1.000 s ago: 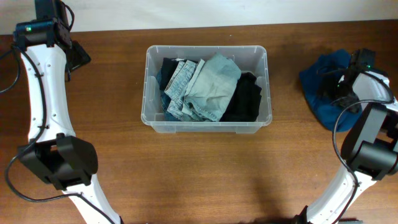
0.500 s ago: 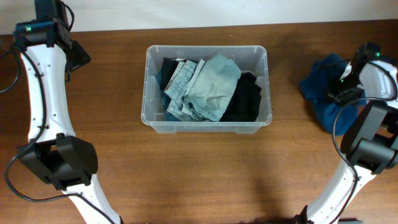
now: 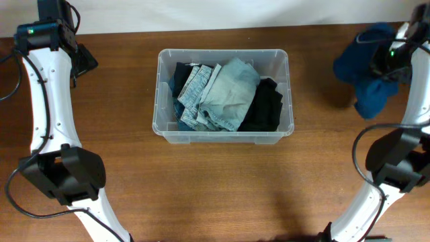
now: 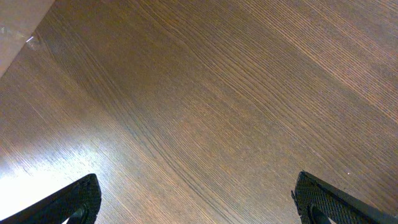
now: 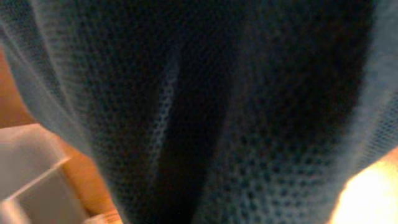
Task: Pack container
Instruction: 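Lift the teal shirt with the right gripper and carry over the bin, then lower the teal shirt into the bin and release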
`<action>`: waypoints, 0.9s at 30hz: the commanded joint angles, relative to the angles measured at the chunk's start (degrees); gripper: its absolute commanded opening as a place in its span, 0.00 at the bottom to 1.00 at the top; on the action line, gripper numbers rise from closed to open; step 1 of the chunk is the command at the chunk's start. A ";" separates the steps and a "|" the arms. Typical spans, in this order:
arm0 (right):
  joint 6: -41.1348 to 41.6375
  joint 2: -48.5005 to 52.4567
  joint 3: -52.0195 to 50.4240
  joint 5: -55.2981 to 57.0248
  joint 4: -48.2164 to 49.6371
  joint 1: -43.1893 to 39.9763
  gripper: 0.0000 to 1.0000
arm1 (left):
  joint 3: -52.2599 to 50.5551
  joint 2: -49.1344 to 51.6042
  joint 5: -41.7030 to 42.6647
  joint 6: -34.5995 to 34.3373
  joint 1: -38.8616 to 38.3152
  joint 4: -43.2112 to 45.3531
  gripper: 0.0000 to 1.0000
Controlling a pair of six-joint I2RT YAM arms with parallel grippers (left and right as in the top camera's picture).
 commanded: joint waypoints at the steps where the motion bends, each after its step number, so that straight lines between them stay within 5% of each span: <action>1: -0.63 -5.49 3.74 -2.49 0.09 5.33 0.04 | 0.04 0.20 -0.35 0.02 0.09 -0.04 0.99; 19: -1.29 -5.73 2.73 5.31 1.22 36.89 0.04 | 0.04 0.20 -0.35 0.02 0.09 -0.04 0.99; 27: -1.25 -2.82 0.55 7.54 2.91 43.87 0.04 | 0.04 0.20 -0.35 0.02 0.09 -0.04 0.99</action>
